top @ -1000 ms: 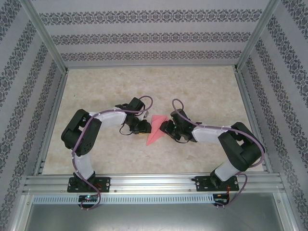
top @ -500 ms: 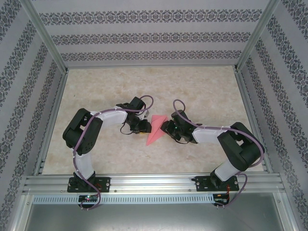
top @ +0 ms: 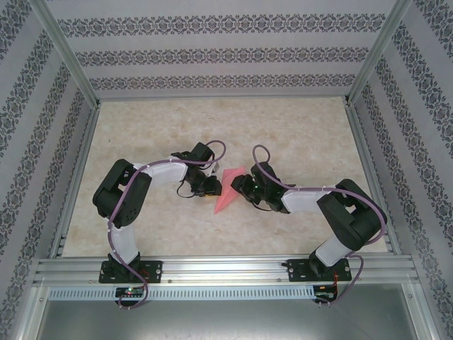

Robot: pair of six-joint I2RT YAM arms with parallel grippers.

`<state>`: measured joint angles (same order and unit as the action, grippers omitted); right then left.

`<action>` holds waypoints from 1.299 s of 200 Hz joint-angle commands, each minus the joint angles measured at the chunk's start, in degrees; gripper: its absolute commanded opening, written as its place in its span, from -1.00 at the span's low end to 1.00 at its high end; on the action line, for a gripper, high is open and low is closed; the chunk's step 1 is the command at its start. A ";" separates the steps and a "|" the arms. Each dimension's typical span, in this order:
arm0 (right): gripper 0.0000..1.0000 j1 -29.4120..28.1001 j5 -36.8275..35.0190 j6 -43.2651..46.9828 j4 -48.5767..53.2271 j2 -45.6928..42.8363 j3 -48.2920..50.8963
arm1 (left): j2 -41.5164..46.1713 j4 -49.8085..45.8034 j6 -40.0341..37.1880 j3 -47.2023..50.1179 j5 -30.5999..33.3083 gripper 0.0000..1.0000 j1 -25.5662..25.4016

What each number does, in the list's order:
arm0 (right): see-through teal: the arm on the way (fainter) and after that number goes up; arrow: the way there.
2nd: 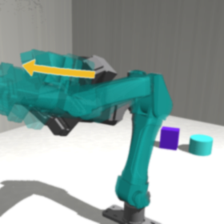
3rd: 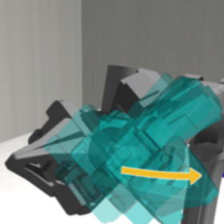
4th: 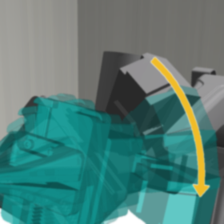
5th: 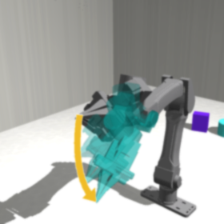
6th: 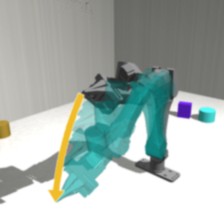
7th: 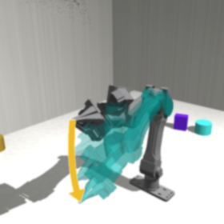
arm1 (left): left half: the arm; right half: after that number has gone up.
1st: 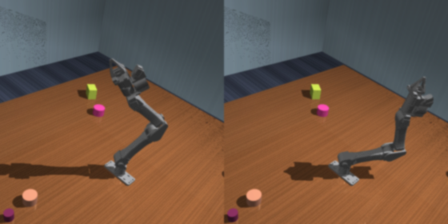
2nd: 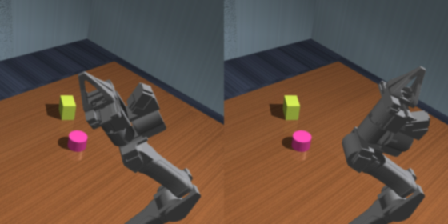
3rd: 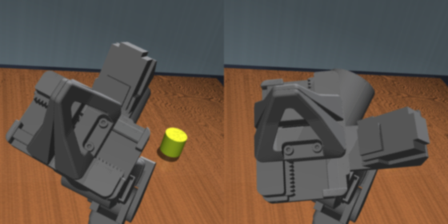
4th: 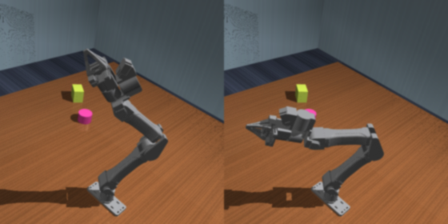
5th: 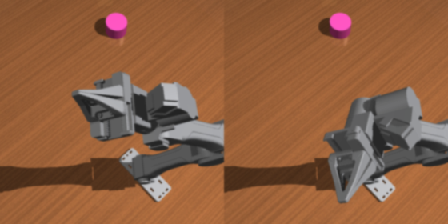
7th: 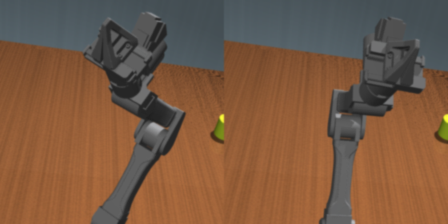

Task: Fold a paper plane with a square sheet of paper (pick it up from the middle)
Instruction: Turn over the paper at the center of the table.

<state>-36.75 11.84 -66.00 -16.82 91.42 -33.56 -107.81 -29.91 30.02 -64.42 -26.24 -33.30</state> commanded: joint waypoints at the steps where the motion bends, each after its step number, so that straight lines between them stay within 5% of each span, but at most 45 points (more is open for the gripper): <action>1: -0.15 -0.42 1.77 -0.39 -6.27 1.22 0.40 | -2.21 -0.05 -0.27 -0.53 -1.76 -0.46 -1.66; 90: -0.20 -0.92 2.50 1.63 -6.07 5.37 -3.57 | -0.78 0.03 0.22 -0.16 -1.15 -0.52 -1.62; 202: -0.70 -1.55 3.07 3.36 -5.42 8.95 -6.60 | 2.06 1.70 2.19 1.34 -1.36 -0.52 -1.57; 230: -0.85 -1.57 1.40 7.16 4.00 4.96 -8.60 | 5.73 1.93 2.79 2.53 0.63 -0.49 -1.58; 260: -0.86 -2.31 -6.03 14.71 24.76 -2.88 -13.76 | 12.90 2.05 3.96 5.31 6.28 -0.47 -1.48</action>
<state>-37.98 13.02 -59.11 -9.39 95.77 -42.13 -101.71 -29.39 32.18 -60.84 -24.82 -34.30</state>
